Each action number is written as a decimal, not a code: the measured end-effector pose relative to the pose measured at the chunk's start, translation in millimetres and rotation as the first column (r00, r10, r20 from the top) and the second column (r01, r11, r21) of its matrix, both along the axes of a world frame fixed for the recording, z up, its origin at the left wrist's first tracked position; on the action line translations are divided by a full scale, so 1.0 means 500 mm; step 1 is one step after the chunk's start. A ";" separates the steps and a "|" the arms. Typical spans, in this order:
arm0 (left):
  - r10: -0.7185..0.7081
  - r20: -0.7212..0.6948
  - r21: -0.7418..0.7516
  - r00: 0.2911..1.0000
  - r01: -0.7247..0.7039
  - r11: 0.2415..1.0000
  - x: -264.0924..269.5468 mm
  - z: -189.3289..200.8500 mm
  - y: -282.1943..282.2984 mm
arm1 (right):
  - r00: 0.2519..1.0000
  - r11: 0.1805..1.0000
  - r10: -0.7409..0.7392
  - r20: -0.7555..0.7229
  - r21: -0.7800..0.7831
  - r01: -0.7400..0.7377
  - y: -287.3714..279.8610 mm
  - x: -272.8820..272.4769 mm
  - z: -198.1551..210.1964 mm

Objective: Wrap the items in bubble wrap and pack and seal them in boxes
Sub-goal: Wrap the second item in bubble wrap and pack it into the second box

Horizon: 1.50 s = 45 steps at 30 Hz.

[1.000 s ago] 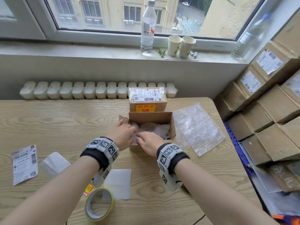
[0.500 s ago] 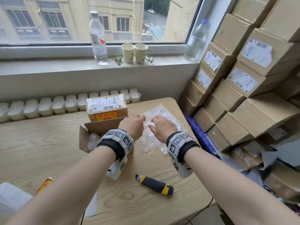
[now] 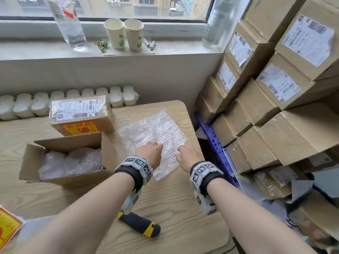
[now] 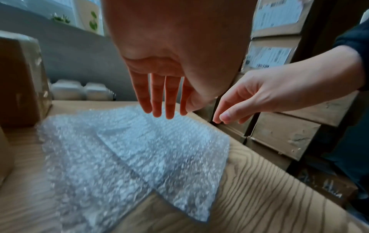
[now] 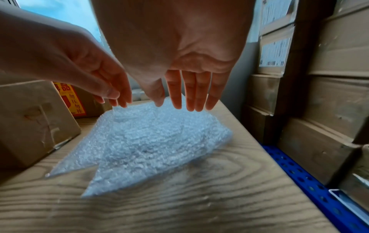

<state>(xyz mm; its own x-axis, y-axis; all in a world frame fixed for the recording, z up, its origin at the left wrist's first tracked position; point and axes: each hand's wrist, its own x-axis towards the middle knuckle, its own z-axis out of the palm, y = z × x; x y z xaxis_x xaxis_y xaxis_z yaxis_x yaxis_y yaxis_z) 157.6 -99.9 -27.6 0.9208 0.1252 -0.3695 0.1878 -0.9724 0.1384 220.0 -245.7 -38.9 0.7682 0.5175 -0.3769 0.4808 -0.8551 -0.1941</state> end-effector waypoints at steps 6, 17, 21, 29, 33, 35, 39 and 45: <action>0.035 -0.099 -0.083 0.994 -0.043 0.996 0.010 -0.089 0.001 | 0.998 0.998 0.037 -0.044 0.050 -0.035 -0.010 0.045 -0.075; 0.039 -0.131 -0.165 0.991 -0.060 0.984 -0.011 -0.149 -0.025 | 0.994 0.987 0.059 0.095 0.140 -0.072 -0.016 0.048 -0.147; 0.022 -0.127 -0.182 0.992 -0.045 0.982 -0.012 -0.145 -0.040 | 0.995 0.984 0.016 0.098 0.175 -0.033 -0.019 0.045 -0.132; -0.102 -0.136 -0.093 0.985 0.089 0.992 -0.052 -0.139 -0.059 | 0.989 0.981 -0.035 -0.143 0.182 0.061 -0.046 0.017 -0.069; -0.119 -0.124 -0.110 0.985 0.106 0.988 -0.072 -0.151 -0.048 | 0.978 0.989 -0.047 -0.201 0.131 0.075 -0.069 -0.011 -0.078; -0.087 -0.074 -0.145 0.993 0.076 0.987 -0.071 -0.150 -0.043 | 0.971 0.991 -0.025 -0.236 0.124 0.055 -0.082 -0.023 -0.078; 0.060 0.075 -0.179 0.995 -0.045 0.983 -0.067 -0.085 -0.044 | 0.992 0.992 0.014 -0.122 0.126 0.002 -0.091 -0.032 -0.060; 0.324 0.314 -0.383 0.893 -0.193 0.904 -0.058 0.029 0.002 | 0.931 0.887 -0.352 -0.100 0.283 0.365 -0.089 -0.015 0.003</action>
<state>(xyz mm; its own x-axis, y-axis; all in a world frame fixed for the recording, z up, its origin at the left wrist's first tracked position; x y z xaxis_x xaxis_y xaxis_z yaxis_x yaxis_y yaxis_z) 128.6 -98.9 -13.3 0.9483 0.3072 -0.0798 0.2988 -0.7790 0.5512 212.4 -290.3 -37.3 0.9082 0.3019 -0.2899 0.1372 -0.8691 -0.4752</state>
